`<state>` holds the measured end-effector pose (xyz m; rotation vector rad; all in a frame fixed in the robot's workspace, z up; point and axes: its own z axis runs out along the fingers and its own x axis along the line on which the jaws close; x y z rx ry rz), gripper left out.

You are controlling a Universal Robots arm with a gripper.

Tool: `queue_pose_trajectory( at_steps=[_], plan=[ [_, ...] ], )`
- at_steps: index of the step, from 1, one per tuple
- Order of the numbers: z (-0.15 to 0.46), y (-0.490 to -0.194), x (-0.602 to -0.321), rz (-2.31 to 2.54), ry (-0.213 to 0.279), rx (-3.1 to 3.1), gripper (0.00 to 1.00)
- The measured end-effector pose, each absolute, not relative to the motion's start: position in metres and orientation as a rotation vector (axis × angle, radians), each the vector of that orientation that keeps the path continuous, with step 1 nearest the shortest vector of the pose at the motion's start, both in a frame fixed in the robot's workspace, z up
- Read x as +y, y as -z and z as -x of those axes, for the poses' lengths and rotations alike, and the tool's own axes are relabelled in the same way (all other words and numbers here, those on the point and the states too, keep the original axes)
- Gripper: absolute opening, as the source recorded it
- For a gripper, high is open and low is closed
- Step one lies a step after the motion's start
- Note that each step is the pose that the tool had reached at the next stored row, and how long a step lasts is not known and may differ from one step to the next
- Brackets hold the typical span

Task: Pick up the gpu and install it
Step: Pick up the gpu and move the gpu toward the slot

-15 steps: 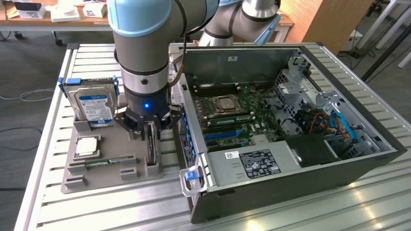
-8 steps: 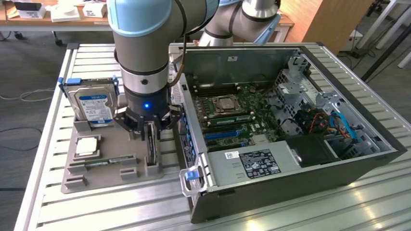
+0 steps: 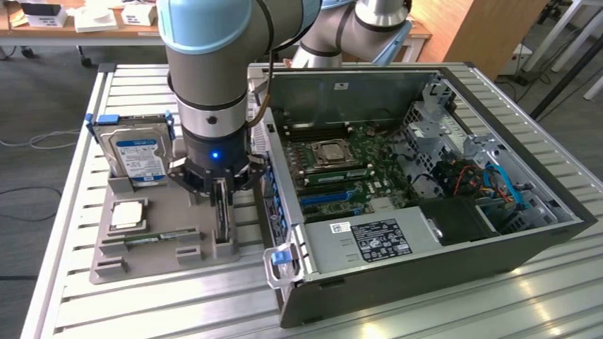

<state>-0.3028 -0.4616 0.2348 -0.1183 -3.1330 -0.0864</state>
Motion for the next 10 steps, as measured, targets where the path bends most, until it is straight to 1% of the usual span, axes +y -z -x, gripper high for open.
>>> queue_pose_trajectory(
  at_steps=[7,8,9,10],
  plan=[
    [0.3028,-0.2348,-0.4616,0.118,0.086,-3.133,0.33],
    [0.3028,-0.2349,-0.4616,0.118,0.086,-3.133,0.31],
    [0.3028,-0.2348,-0.4616,0.118,0.086,-3.133,0.27],
    [0.3028,-0.2348,-0.4616,0.118,0.086,-3.133,0.27]
  ],
)
